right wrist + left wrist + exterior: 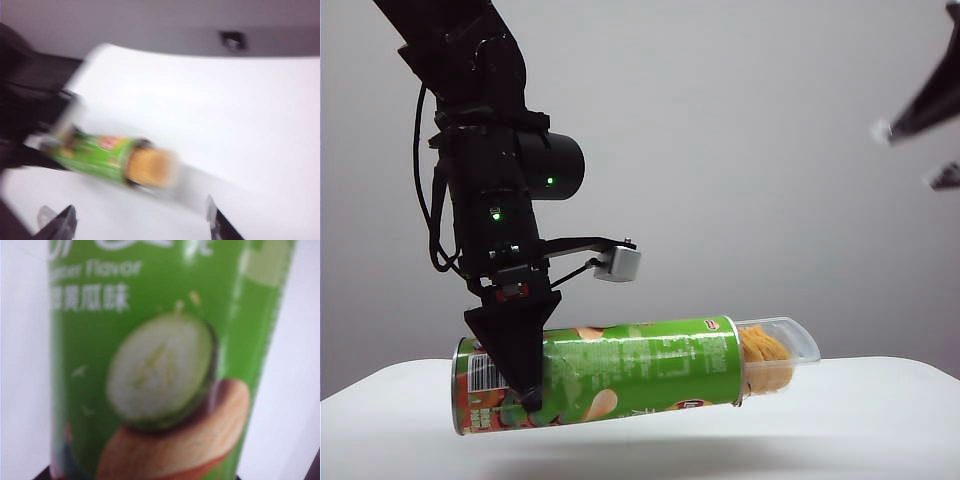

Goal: Pick up the green tub of chips from the desk, pull out the transparent container with the chips inside partially, and then place the chips back on the desk.

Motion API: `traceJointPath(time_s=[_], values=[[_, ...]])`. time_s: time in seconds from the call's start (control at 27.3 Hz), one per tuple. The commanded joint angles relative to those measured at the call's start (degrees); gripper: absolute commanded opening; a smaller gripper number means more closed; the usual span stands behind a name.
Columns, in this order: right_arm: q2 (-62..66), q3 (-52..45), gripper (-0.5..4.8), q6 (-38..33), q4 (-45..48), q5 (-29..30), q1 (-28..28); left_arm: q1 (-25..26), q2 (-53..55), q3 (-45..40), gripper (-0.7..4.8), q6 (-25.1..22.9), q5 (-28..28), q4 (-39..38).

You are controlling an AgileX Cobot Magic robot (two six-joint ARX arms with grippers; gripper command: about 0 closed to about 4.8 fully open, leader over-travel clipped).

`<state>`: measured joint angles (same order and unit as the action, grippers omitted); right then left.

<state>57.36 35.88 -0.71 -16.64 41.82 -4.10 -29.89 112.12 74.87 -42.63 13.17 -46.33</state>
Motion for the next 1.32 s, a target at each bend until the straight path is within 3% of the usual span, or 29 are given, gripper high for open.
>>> traceJointPath(time_s=[0.04,0.18,0.37,0.66,0.77,0.91,1.17,1.32], values=[[-1.73,1.38,3.38,5.66,-4.33,-11.02,3.21,-0.02,0.55,0.17,2.63,-0.28,0.0,1.73],[-3.82,2.21,3.38,5.9,-4.98,-17.66,8.79,0.17,2.75,0.17,2.63,-0.46,-0.57,3.02],[-4.92,2.21,3.38,5.86,-6.88,-17.88,12.5,0.81,5.31,0.17,2.63,-0.44,-0.42,3.3],[-4.94,2.19,3.38,5.86,-9.2,-17.92,13.03,1.73,7.15,0.17,2.68,-0.15,1.2,3.82],[-4.94,2.19,3.38,5.86,-9.49,-17.88,13.03,1.73,7.15,0.17,2.95,-0.09,1.2,3.96],[-4.94,2.19,3.38,5.86,-10.12,-17.88,13.03,1.73,7.13,0.2,3.93,1.68,0.96,3.82],[-4.94,2.19,3.38,5.86,-10.14,-17.7,13.03,1.7,6.6,0.61,4.14,5.64,0.74,3.34],[-4.94,2.19,3.38,5.81,-10.14,-17.59,13.03,1.6,5.11,0.61,4.79,6.05,-1.64,2.21]])
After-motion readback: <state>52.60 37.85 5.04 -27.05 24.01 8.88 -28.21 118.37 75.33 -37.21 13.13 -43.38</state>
